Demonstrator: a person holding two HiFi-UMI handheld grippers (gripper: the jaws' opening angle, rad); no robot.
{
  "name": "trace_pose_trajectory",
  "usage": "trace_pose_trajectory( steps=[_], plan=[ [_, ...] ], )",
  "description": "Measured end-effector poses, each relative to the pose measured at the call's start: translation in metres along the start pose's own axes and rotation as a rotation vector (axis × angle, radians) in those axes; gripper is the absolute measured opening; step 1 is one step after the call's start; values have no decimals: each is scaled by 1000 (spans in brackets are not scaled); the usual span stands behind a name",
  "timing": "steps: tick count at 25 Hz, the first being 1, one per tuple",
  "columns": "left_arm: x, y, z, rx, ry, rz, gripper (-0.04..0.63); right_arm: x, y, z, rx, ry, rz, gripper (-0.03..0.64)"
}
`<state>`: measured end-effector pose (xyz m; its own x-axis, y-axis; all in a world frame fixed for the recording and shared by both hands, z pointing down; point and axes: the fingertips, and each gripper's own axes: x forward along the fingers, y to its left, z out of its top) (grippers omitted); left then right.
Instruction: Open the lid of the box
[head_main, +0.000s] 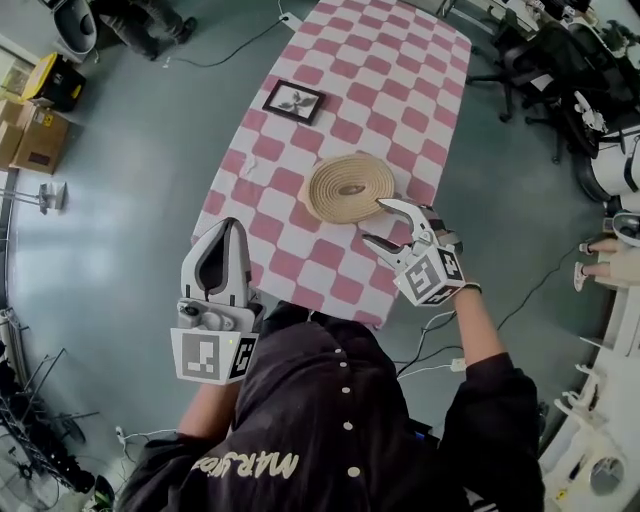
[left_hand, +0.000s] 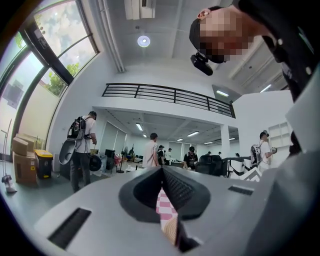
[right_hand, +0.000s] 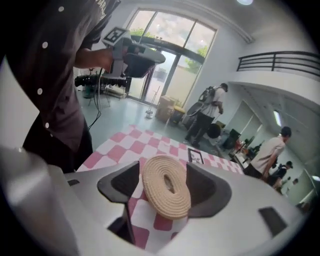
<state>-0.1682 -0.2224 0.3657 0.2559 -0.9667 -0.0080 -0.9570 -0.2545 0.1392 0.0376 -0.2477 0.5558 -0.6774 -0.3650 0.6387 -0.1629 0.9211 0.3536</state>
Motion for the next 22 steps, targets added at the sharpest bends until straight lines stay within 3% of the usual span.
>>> trace_pose_trajectory(
  steps=[9, 13, 22],
  plan=[
    [8, 7, -20, -43, 36, 3, 9, 83, 25, -74, -224, 291, 266, 305],
    [8, 15, -27, -53, 48, 23, 9, 103, 36, -98, -266, 391, 366, 313],
    [4, 28, -38, -71, 81, 61, 9, 126, 41, -114, -266, 489, 421, 334]
  ],
)
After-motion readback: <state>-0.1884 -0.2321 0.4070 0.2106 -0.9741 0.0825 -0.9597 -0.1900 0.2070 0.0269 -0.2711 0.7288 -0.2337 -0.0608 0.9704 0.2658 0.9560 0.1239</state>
